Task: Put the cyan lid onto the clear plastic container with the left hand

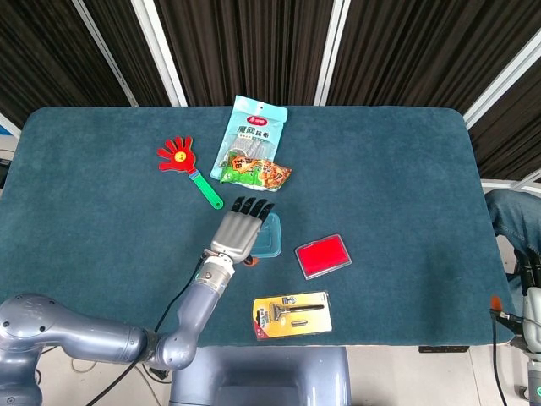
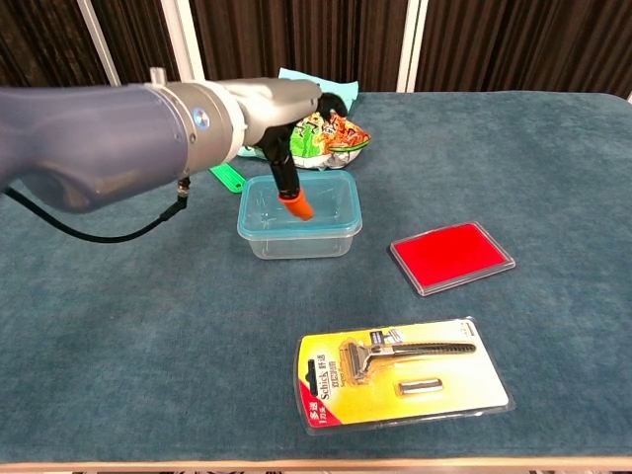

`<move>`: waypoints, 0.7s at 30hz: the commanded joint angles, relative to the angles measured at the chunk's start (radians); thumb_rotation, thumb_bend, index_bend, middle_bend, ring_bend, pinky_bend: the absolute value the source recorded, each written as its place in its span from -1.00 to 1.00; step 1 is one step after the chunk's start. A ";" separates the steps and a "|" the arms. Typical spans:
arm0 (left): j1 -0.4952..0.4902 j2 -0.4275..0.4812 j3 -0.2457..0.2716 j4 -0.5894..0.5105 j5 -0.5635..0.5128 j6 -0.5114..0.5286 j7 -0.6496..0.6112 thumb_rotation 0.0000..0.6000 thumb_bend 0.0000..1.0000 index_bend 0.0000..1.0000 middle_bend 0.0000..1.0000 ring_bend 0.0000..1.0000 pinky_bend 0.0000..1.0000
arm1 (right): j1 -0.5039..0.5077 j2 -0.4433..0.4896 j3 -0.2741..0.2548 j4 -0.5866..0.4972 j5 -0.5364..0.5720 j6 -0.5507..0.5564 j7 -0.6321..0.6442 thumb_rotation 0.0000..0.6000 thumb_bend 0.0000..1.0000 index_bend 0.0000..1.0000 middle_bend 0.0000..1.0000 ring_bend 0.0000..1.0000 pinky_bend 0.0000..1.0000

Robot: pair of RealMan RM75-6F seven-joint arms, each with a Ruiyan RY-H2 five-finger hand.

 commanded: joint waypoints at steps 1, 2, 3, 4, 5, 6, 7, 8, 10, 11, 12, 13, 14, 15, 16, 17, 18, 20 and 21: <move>-0.014 0.025 -0.028 -0.017 0.007 -0.013 0.000 1.00 -0.53 -0.55 -0.70 -0.97 -0.98 | -0.001 -0.001 0.001 0.000 0.001 0.002 0.001 1.00 -0.17 -0.93 -1.00 -1.00 -1.00; -0.022 0.023 -0.036 -0.007 0.010 -0.015 0.001 1.00 -0.48 -0.46 -0.65 -0.95 -0.97 | -0.001 -0.001 0.002 0.000 0.001 0.004 0.002 1.00 -0.17 -0.93 -1.00 -1.00 -1.00; -0.030 0.018 -0.047 0.010 0.014 -0.012 0.000 1.00 -0.40 -0.33 -0.58 -0.92 -0.95 | -0.001 -0.001 0.003 -0.001 0.001 0.005 0.002 1.00 -0.17 -0.93 -1.00 -1.00 -1.00; -0.038 0.007 -0.059 0.032 0.014 -0.007 -0.003 1.00 -0.32 -0.22 -0.52 -0.88 -0.92 | -0.002 -0.002 0.002 -0.001 0.000 0.006 0.002 1.00 -0.17 -0.93 -1.00 -1.00 -1.00; -0.045 -0.002 -0.068 0.051 0.012 -0.002 -0.003 1.00 -0.29 -0.18 -0.50 -0.87 -0.91 | -0.002 -0.002 0.002 0.000 0.000 0.006 0.003 1.00 -0.17 -0.93 -1.00 -1.00 -1.00; -0.056 -0.015 -0.079 0.079 0.005 0.006 0.001 1.00 -0.25 -0.13 -0.46 -0.84 -0.89 | -0.002 -0.003 0.002 0.000 -0.002 0.006 0.003 1.00 -0.17 -0.93 -1.00 -1.00 -1.00; -0.063 -0.024 -0.084 0.096 0.000 0.009 0.004 1.00 -0.21 -0.08 -0.42 -0.82 -0.88 | -0.002 -0.003 0.002 -0.001 -0.002 0.006 0.003 1.00 -0.17 -0.93 -1.00 -1.00 -1.00; -0.070 -0.032 -0.089 0.114 -0.006 0.013 0.010 1.00 -0.19 -0.05 -0.40 -0.81 -0.87 | -0.002 -0.003 0.002 -0.001 -0.003 0.006 0.004 1.00 -0.17 -0.93 -1.00 -1.00 -1.00; -0.083 -0.050 -0.097 0.152 -0.022 0.014 0.020 1.00 -0.16 0.01 -0.35 -0.78 -0.85 | -0.002 -0.003 0.002 -0.001 -0.003 0.006 0.005 1.00 -0.17 -0.93 -1.00 -1.00 -1.00; -0.087 -0.060 -0.098 0.171 -0.030 0.013 0.023 1.00 -0.15 0.03 -0.34 -0.77 -0.83 | -0.003 -0.003 0.001 -0.001 -0.001 0.005 0.007 1.00 -0.17 -0.93 -1.00 -1.00 -1.00; -0.089 -0.066 -0.098 0.183 -0.032 0.012 0.022 1.00 -0.14 0.04 -0.33 -0.76 -0.82 | -0.003 -0.003 0.001 -0.002 0.000 0.003 0.009 1.00 -0.17 -0.93 -1.00 -1.00 -1.00; -0.089 -0.071 -0.097 0.195 -0.033 0.010 0.020 1.00 -0.14 0.06 -0.32 -0.74 -0.80 | -0.003 -0.002 0.002 -0.005 0.002 0.002 0.012 1.00 -0.17 -0.93 -1.00 -1.00 -1.00; -0.089 -0.077 -0.096 0.207 -0.034 0.007 0.017 1.00 -0.13 0.07 -0.30 -0.73 -0.79 | -0.003 -0.001 0.002 -0.006 0.004 0.000 0.012 1.00 -0.17 -0.93 -1.00 -1.00 -1.00; -0.088 -0.082 -0.093 0.219 -0.037 0.002 0.014 1.00 -0.13 0.08 -0.28 -0.72 -0.78 | -0.003 -0.001 0.002 -0.006 0.005 -0.001 0.012 1.00 -0.17 -0.93 -1.00 -1.00 -1.00; -0.087 -0.088 -0.090 0.236 -0.038 -0.006 0.010 1.00 -0.12 0.09 -0.26 -0.70 -0.77 | -0.002 0.000 0.003 -0.007 0.006 -0.002 0.011 1.00 -0.17 -0.93 -1.00 -1.00 -1.00; -0.086 -0.094 -0.088 0.251 -0.039 -0.014 0.006 1.00 -0.11 0.09 -0.23 -0.69 -0.76 | -0.002 0.000 0.003 -0.007 0.007 -0.003 0.011 1.00 -0.17 -0.93 -1.00 -1.00 -1.00; -0.085 -0.098 -0.086 0.265 -0.039 -0.022 0.002 1.00 -0.10 0.10 -0.21 -0.68 -0.75 | -0.002 0.000 0.003 -0.007 0.008 -0.003 0.011 1.00 -0.17 -0.93 -1.00 -1.00 -1.00; -0.085 -0.106 -0.083 0.286 -0.036 -0.034 -0.003 1.00 -0.08 0.11 -0.17 -0.64 -0.72 | -0.003 0.000 0.002 -0.006 0.009 -0.004 0.012 1.00 -0.17 -0.93 -1.00 -1.00 -1.00; -0.085 -0.111 -0.082 0.297 -0.033 -0.041 -0.007 1.00 -0.07 0.12 -0.14 -0.62 -0.70 | -0.003 0.000 0.002 -0.006 0.009 -0.004 0.012 1.00 -0.17 -0.93 -1.00 -1.00 -1.00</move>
